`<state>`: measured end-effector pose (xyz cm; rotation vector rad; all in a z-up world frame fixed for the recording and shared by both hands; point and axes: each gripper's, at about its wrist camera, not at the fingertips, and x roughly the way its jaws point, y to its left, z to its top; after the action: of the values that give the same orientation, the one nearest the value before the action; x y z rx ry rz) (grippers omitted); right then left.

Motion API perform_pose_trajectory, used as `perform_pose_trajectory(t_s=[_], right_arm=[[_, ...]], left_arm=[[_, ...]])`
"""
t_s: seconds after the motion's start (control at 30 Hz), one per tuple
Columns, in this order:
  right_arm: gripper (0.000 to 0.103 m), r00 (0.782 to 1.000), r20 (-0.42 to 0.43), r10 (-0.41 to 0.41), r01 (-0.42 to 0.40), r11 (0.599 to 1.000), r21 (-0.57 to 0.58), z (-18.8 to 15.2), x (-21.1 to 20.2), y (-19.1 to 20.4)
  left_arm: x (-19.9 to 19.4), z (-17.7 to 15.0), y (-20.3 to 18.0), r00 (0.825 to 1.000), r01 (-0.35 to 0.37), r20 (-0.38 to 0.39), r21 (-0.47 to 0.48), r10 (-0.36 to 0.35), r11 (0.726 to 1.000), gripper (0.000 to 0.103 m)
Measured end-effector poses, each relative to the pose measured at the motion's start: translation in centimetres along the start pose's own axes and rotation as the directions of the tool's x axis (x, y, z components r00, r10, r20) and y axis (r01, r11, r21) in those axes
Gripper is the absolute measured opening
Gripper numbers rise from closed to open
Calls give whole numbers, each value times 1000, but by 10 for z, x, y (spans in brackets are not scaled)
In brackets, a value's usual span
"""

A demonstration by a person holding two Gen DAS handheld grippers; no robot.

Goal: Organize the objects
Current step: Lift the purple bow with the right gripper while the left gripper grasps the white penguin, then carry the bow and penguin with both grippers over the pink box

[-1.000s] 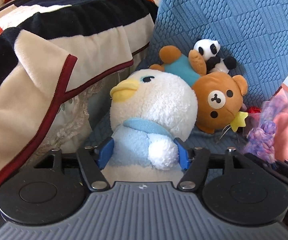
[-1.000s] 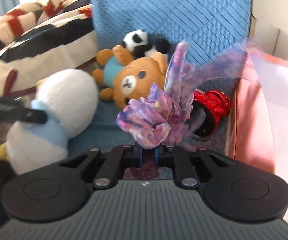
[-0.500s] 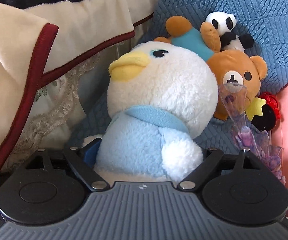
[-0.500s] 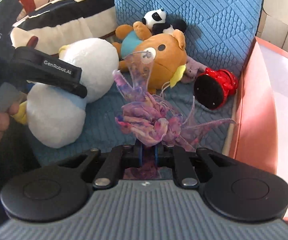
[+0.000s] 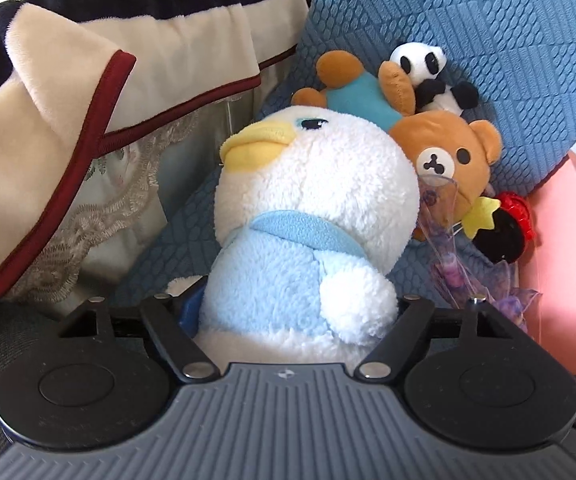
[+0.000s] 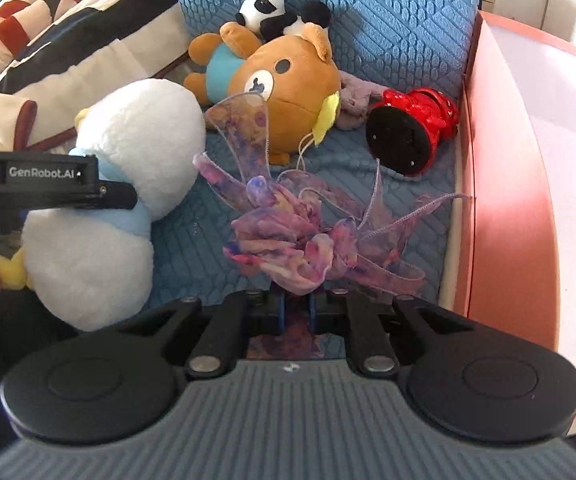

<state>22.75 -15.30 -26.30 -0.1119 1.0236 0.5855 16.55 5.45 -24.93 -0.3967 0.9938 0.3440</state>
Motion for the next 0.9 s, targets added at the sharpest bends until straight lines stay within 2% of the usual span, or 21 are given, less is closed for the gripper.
perform_pose_trajectory(t_s=[0.1, 0.43, 0.57, 0.7, 0.83, 0.9], right_arm=[[15, 1000, 4, -14, 14, 1000, 1, 5, -1, -2], [15, 999, 24, 23, -25, 997, 80, 29, -24, -15], [15, 998, 39, 40, -44, 995, 95, 39, -42, -19], [15, 997, 52, 50, -55, 994, 98, 53, -59, -24], [15, 996, 65, 59, -66, 991, 112, 64, -74, -33], [15, 996, 68, 63, -71, 990, 120, 68, -81, -40]], left_arm=[[-8, 0, 1, 1000, 8, 14, 0, -8, 1000, 80], [-30, 7, -2, 997, 66, 47, -63, -63, 996, 79], [-43, 10, -13, 994, 96, 51, -60, -93, 994, 78], [-55, 15, -31, 995, 85, 58, -49, -82, 995, 77], [-68, 21, -47, 992, 116, 64, -64, -112, 991, 77], [-75, 24, -56, 992, 110, 73, -76, -105, 991, 77]])
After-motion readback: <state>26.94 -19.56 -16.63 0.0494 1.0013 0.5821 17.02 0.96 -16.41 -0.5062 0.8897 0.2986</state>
